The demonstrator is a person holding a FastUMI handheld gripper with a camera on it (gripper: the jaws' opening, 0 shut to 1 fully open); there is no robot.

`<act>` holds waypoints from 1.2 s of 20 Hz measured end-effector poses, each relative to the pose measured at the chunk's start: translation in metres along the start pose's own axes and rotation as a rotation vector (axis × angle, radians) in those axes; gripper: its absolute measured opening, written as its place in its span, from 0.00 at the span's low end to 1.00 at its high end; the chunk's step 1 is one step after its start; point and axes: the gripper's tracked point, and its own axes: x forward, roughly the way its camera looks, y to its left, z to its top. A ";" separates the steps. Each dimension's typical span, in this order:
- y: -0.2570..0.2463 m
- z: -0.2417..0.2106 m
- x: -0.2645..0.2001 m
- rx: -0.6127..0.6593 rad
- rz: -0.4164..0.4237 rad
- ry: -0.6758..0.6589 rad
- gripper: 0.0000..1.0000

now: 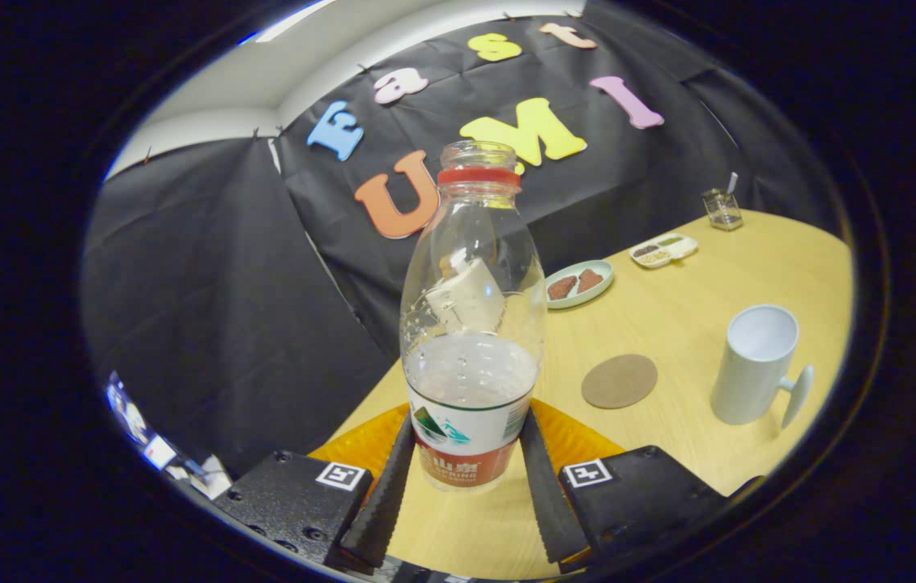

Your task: Take the bottle from table, then pour the juice into the cup, finally place the bottle on the coaster

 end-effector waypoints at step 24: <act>-0.015 0.056 -0.004 0.856 0.149 -0.130 0.73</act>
